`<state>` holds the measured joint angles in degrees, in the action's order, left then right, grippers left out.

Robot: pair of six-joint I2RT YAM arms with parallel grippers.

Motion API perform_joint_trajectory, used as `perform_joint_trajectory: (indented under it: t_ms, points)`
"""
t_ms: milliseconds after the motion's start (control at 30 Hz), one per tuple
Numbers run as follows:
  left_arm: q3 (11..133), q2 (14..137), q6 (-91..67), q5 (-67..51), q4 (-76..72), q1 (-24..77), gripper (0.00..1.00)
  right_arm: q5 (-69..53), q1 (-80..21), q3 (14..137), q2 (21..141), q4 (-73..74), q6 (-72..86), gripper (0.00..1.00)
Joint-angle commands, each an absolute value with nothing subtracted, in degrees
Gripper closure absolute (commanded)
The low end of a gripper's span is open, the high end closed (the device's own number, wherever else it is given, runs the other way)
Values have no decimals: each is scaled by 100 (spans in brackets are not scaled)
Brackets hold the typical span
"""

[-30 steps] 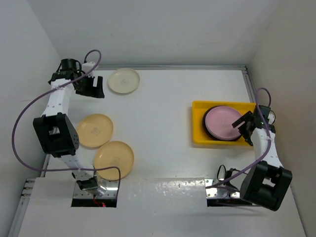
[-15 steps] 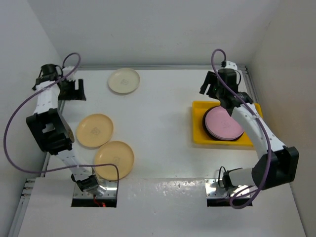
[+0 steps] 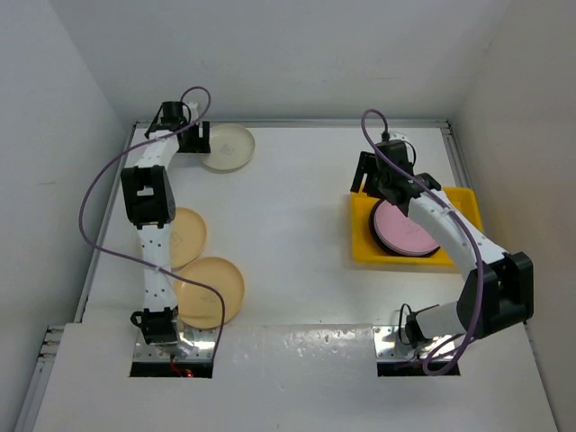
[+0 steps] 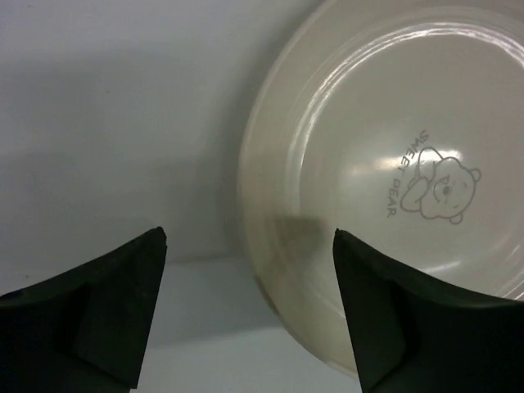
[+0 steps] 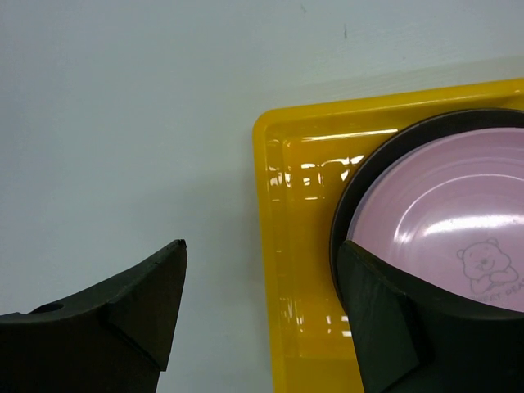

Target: Place the plates into the plastic bin on the countertop

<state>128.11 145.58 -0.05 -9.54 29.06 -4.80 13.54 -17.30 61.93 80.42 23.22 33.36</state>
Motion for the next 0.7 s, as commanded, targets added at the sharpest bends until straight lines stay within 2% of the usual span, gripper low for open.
perform_joint_trajectory:
  t_ms: [0,67,100,233,267,367,533,567,600,633,667]
  points:
    - [12911,14721,-343,-862,2936,-396,19,1564,-1740,6442,8112,2619,3217,27]
    - [12597,14722,-343,-809,2936,-334,37,1669,-1758,6600,8121,2768,3191,27]
    - [12482,14722,-343,-861,2936,-334,61,1713,-1758,6627,8130,2777,3173,27]
    - [12165,14581,-133,-1817,3171,-448,100,1732,-1801,6636,8069,2593,3112,27]
    - [12164,14581,-10,-2411,3260,-448,100,1688,-1819,6653,8094,2549,2998,28]
    - [12226,14038,594,-3223,3602,-448,100,1311,-1977,6776,8165,2426,2383,28]
    - [11295,11836,1537,-3647,3656,43,100,257,-2364,7460,8594,2408,1854,27]
    - [11172,11587,1729,-3647,3804,114,100,72,-2399,7653,8674,2382,1924,35]
    - [11093,11401,1784,-3717,3936,175,100,-365,-2434,7768,8823,2382,2108,51]
    - [11092,11269,1854,-3718,4120,315,100,-491,-2469,8161,9024,2417,2327,53]
    - [11092,11111,1915,-3718,4548,395,100,-832,-2487,8261,9183,2391,2442,50]
